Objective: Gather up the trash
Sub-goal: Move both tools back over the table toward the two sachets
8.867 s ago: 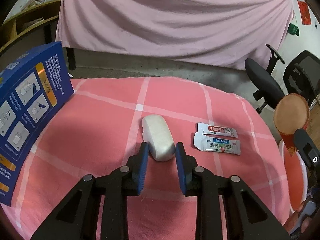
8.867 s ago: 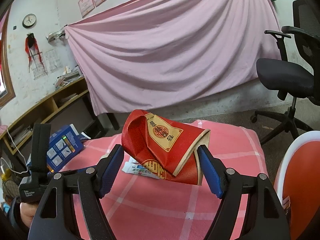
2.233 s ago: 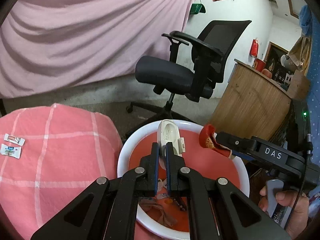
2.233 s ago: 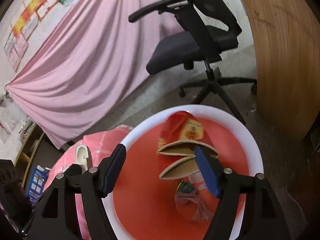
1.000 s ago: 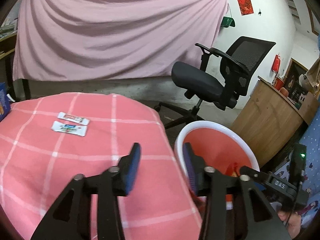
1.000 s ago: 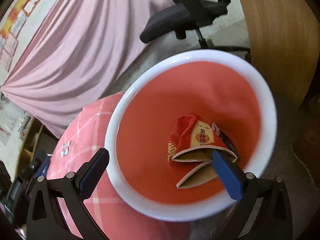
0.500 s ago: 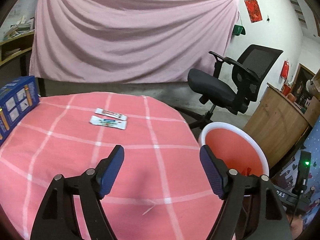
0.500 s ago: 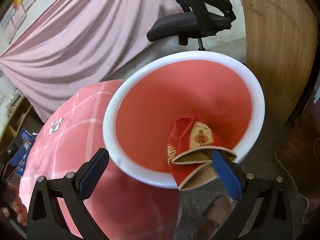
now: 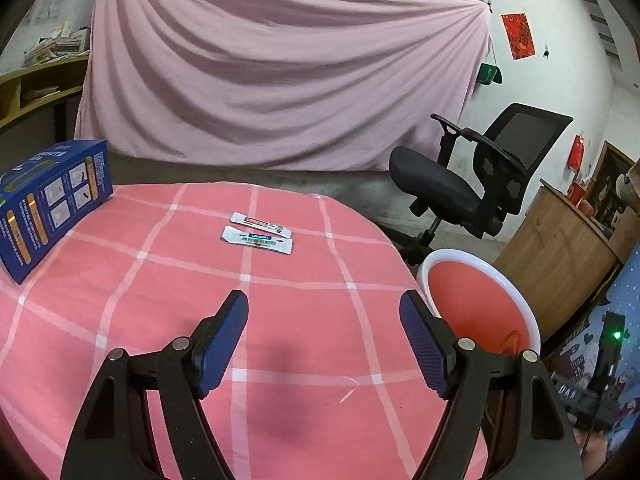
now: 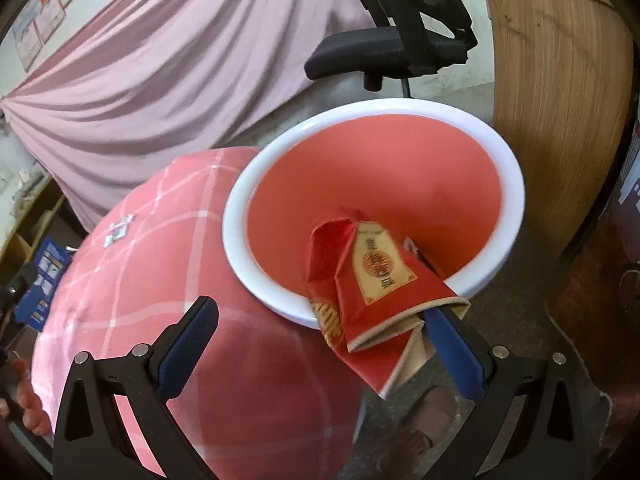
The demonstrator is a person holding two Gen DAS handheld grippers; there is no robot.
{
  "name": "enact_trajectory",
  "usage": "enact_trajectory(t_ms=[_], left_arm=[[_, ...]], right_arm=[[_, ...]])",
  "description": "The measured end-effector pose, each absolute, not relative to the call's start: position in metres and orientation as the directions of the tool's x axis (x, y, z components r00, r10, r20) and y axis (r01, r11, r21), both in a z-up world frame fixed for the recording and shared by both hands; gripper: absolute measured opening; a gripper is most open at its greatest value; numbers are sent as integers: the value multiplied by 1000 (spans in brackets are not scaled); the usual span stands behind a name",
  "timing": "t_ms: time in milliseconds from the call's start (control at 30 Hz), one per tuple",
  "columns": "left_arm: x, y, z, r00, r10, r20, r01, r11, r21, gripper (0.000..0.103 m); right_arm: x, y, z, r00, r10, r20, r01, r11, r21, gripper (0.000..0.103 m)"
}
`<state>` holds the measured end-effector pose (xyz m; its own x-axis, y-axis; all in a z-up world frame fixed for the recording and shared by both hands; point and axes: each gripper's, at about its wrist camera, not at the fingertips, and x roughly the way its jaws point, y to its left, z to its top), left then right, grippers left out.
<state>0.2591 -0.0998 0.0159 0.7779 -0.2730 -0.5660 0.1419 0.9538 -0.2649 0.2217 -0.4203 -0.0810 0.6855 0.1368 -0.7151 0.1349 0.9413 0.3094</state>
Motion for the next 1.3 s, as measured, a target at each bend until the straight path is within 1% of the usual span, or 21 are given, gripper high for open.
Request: enact_trajectory(t_ms=[67,133,233,333,467,600,733,767,833,1000,1067,1133,1167,1300], left_arm=[[258,-96,16,780,-271,-565,139,954,-265,73],[258,-95,14,776,-269,-570,136,955,-265,73],[257,-93,11,775,-260,-577,131,958,-255,73],[257,-93,10,778,-248,-577,130,962,-238,73],[260,-93,8,779,-253,-574,135,961,-240,73],[261,-92,13,796,-248,-552,146,964,-221,73],[262,-89,29,832,-236,-502,153,968,-202,74],[262,-88,32,841,-231,-489,153,969,-194,80],[261,-85,41,871,-210,-445,147,974,-172,88],[261,-76,62,922,-180,-342,141,981,-137,94],[262,-71,68,942,-161,-294,127,983,-130,100],[261,-64,74,962,-140,-235,112,985,-129,101],[261,-61,75,967,-134,-219,107,986,-129,101],[267,-47,77,984,-94,-151,77,990,-117,101]], right_arm=[[230,-421,-75,728,140,-672,109,943,316,103],[243,-419,-74,748,131,-650,92,950,297,103],[267,-419,-80,738,135,-661,91,951,296,103],[270,-421,-76,739,139,-659,101,945,312,103],[255,-410,-57,795,113,-596,66,961,270,103],[242,-397,-29,870,109,-480,11,971,239,103],[235,-381,4,931,121,-343,-49,976,211,103],[234,-378,11,942,126,-312,-62,977,204,103],[234,-369,26,960,141,-240,-96,977,191,103],[235,-351,49,981,175,-82,-161,974,157,103],[237,-344,55,982,188,-18,-184,973,139,103],[238,-334,59,980,197,35,-200,973,112,103],[241,-328,60,977,206,63,-211,974,88,103],[248,-306,63,964,237,124,-242,970,29,103]])
